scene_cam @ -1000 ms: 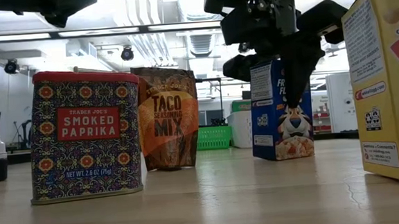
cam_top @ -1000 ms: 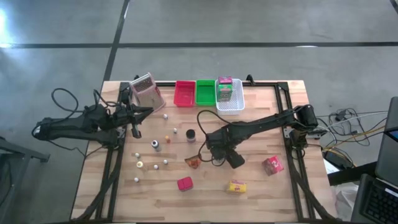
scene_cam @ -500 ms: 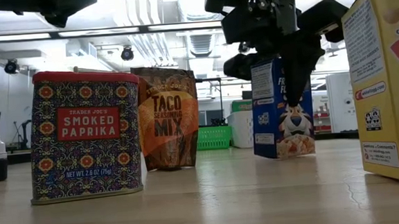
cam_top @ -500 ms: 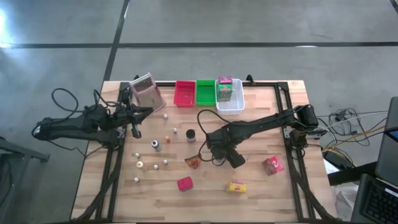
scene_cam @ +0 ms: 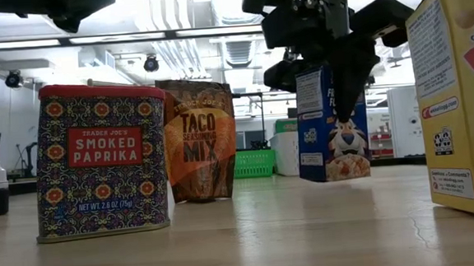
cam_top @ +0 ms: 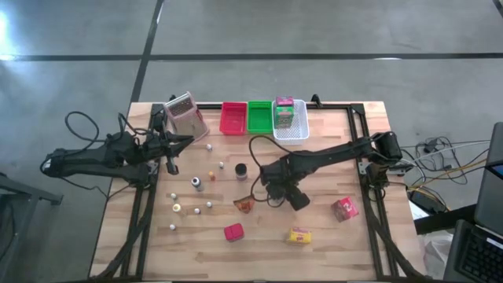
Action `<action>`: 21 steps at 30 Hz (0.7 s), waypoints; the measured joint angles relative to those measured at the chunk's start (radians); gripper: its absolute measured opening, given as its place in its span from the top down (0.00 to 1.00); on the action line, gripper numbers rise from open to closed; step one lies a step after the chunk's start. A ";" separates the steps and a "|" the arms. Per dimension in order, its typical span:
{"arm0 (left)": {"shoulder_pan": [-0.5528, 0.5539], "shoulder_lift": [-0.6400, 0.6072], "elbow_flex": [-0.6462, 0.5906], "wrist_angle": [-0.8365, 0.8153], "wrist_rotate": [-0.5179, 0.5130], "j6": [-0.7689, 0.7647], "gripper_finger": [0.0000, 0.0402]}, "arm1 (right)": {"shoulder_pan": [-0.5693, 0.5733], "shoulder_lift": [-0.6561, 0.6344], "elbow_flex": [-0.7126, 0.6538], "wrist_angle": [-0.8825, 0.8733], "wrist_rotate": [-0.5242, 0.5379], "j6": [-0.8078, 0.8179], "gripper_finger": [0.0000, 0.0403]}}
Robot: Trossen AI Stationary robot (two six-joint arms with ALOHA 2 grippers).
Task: Pick & Place Kitchen Items
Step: Put the blue cereal box into the white bin
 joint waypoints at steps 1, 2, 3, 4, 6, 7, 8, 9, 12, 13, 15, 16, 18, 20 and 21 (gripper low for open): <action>0.000 0.000 0.000 0.000 0.000 0.000 0.90 | -0.002 0.000 0.000 -0.004 0.000 0.000 0.62; 0.000 0.000 0.000 0.000 0.000 0.000 0.90 | -0.004 0.000 0.000 -0.008 0.001 0.000 0.61; 0.000 0.000 0.000 0.000 0.000 0.000 0.90 | -0.006 0.000 0.000 -0.012 0.000 0.000 0.61; 0.000 0.000 0.000 0.000 0.000 0.000 0.90 | -0.009 0.000 0.000 -0.014 0.001 0.000 0.60; 0.000 0.000 0.000 0.000 0.000 0.000 0.90 | -0.012 0.000 0.000 -0.017 0.001 0.000 0.59; 0.000 0.000 0.000 0.000 0.000 0.000 0.90 | -0.013 0.000 0.000 -0.017 0.001 0.000 0.59; 0.000 0.000 0.000 0.000 0.000 0.000 0.90 | -0.015 -0.001 0.000 -0.018 0.001 0.000 0.58; 0.000 0.000 0.000 0.000 0.000 0.000 0.90 | -0.015 -0.001 0.000 -0.019 0.001 0.000 0.58; 0.000 0.000 0.000 0.000 0.000 0.000 0.90 | -0.018 -0.001 0.000 -0.025 0.000 0.000 0.60; 0.000 0.000 0.000 0.000 0.000 0.000 0.90 | -0.018 -0.001 0.000 -0.029 0.000 0.000 0.61; 0.000 0.000 0.000 0.000 0.000 0.000 0.90 | -0.020 -0.001 0.000 -0.039 0.000 0.000 0.62; 0.000 0.000 0.000 0.000 0.000 0.000 0.90 | -0.021 -0.001 0.000 -0.041 0.000 0.000 0.63; 0.000 0.000 0.000 0.000 0.000 0.000 0.90 | -0.023 -0.001 0.000 -0.042 0.000 0.001 0.64; 0.000 0.000 0.000 0.000 0.000 0.000 0.90 | -0.025 -0.002 0.000 -0.042 0.000 0.005 0.64; 0.000 0.000 0.000 0.000 0.000 0.000 0.90 | -0.027 -0.003 0.000 -0.043 -0.001 0.005 0.64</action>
